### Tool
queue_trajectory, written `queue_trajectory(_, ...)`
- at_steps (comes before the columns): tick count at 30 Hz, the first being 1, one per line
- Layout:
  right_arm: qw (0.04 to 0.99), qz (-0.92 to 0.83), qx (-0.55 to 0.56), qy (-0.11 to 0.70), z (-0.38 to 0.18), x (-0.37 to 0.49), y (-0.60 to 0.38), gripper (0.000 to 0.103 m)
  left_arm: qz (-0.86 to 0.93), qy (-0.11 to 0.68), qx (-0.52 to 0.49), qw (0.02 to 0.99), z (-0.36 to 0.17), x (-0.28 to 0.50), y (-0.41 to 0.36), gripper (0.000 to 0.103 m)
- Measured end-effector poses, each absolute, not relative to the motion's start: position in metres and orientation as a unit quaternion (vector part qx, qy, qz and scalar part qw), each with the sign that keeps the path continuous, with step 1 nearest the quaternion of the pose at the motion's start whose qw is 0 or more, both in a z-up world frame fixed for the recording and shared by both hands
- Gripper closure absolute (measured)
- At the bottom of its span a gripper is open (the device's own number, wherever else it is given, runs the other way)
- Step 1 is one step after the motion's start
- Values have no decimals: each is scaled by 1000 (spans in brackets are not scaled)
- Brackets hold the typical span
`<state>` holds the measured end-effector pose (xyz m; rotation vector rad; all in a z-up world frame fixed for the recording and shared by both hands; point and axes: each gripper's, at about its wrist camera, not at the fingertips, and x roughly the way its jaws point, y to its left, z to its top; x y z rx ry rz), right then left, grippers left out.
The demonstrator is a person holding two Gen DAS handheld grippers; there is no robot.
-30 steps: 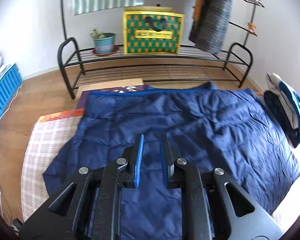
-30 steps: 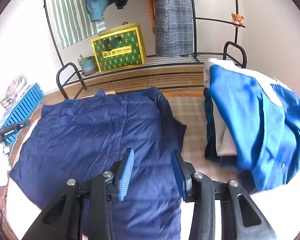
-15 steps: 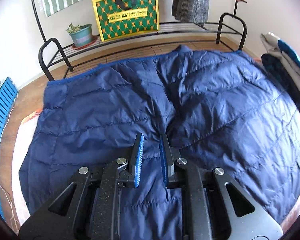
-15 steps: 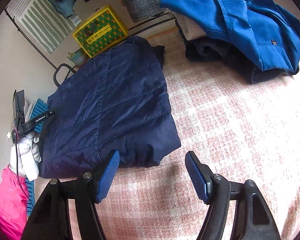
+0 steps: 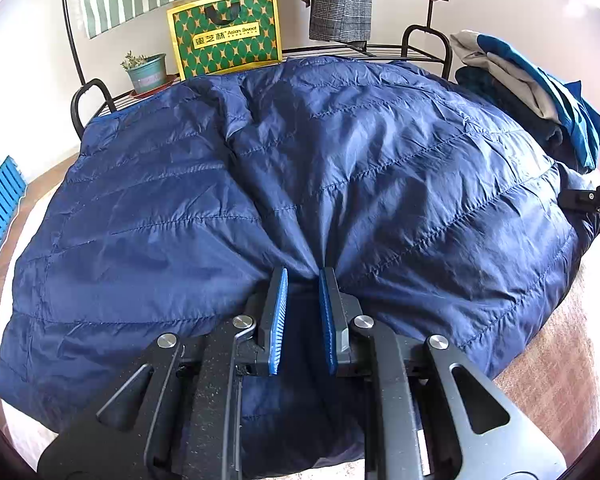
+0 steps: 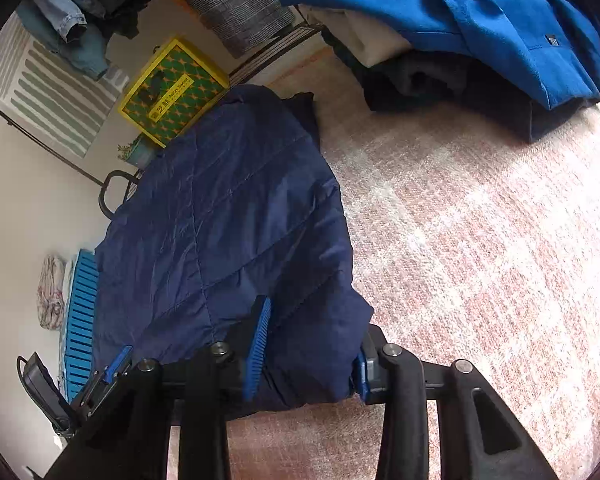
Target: Fold large clothes
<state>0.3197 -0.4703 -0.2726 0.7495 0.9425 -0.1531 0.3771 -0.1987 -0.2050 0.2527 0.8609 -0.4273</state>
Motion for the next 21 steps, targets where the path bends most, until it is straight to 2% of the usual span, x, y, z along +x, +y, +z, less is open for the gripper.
queue_trajectory(1,830,-77,332,442,-265,322,-465,85,-204,422,119,875,-201,377,-197,88)
queue_trajectory(4,862,-79,261,426,-234,321,-446,90,-197,439,81,873,-176,367,-175,88)
queue_trajectory(13,913,-57,148,376,-158,327,-393,94,-181,441,-34,879,-85,282,-71,85)
queue_trajectory(15,921,-52,128,364,-145,328,-382,94,-171,438,-61,881,-78,260,-42,80)
queue_trajectory(21,937,-35,73,339,-111,332,-344,95,-97,427,-161,885,-87,218,36,79)
